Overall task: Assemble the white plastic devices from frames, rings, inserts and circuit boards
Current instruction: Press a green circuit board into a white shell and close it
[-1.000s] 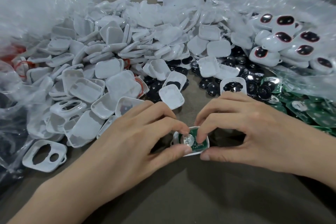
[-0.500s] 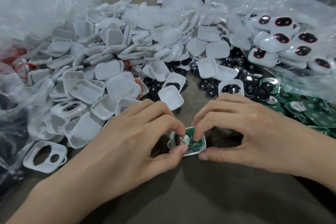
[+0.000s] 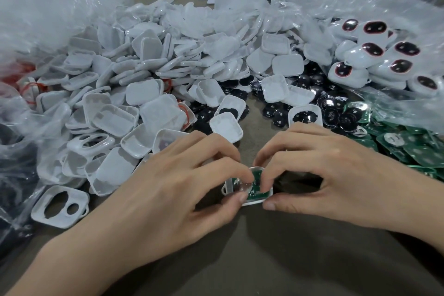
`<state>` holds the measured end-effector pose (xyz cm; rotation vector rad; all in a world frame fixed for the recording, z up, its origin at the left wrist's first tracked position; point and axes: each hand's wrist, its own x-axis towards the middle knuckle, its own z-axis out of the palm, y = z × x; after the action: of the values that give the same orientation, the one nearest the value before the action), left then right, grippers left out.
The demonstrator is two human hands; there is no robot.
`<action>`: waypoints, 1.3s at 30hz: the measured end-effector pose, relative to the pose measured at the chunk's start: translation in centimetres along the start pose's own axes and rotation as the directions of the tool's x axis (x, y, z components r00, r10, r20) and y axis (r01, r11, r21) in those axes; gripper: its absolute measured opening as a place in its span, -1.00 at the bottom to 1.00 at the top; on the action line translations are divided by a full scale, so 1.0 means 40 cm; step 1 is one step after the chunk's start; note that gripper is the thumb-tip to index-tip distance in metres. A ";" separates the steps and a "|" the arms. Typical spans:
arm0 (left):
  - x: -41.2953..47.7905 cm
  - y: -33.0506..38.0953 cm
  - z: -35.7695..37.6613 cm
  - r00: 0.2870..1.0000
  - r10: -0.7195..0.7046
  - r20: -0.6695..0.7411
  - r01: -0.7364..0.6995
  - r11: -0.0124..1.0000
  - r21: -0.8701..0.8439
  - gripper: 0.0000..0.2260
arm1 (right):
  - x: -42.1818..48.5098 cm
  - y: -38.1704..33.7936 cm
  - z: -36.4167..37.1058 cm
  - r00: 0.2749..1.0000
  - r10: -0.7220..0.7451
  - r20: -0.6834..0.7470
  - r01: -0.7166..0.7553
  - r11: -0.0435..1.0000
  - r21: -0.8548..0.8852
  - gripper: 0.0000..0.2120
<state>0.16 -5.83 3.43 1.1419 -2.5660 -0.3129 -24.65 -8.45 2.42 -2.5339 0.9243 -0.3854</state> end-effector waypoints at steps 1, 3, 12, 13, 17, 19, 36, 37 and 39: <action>0.000 0.001 0.001 1.000 0.020 -0.010 -0.020 1.000 -0.003 -0.82 | 0.000 0.000 0.000 1.000 0.001 0.001 -0.001 1.000 -0.001 -0.82; 0.002 0.002 0.004 0.998 0.057 -0.014 -0.057 0.998 -0.008 -0.82 | 0.000 0.001 0.002 1.000 0.012 -0.004 -0.012 1.000 0.010 -0.80; 0.003 0.010 0.019 0.995 0.096 0.020 -0.096 0.995 0.000 -0.77 | -0.004 0.002 0.005 0.995 0.100 -0.019 -0.099 0.993 0.058 -0.64; 0.003 0.010 0.021 0.995 0.099 0.022 -0.100 0.995 0.007 -0.77 | -0.004 0.002 0.005 0.995 0.098 -0.021 -0.097 0.994 0.055 -0.64; 0.004 0.013 0.031 0.994 0.108 0.009 -0.108 0.994 0.026 -0.78 | -0.007 0.003 0.004 0.996 0.082 -0.046 -0.080 0.995 0.055 -0.65; 0.003 0.014 0.032 0.995 0.103 0.011 -0.103 0.994 0.021 -0.77 | -0.005 0.003 0.004 0.997 0.065 -0.047 -0.063 0.997 0.049 -0.67; -0.002 -0.020 0.002 0.999 0.006 -0.043 -0.005 1.000 0.016 -0.81 | -0.004 0.010 0.000 0.985 -0.070 -0.155 0.059 0.995 -0.076 -0.91; -0.003 -0.020 0.003 0.999 0.005 -0.043 -0.005 1.000 0.015 -0.81 | -0.004 0.010 0.000 0.985 -0.070 -0.156 0.058 0.995 -0.080 -0.91; -0.003 -0.021 0.003 0.999 0.001 -0.047 0.000 1.000 0.010 -0.82 | -0.005 0.010 0.001 0.985 -0.067 -0.158 0.055 0.995 -0.081 -0.91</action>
<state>0.76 -6.30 3.02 1.1383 -2.5298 -0.2707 -25.01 -8.59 2.17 -2.6368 0.9378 -0.5909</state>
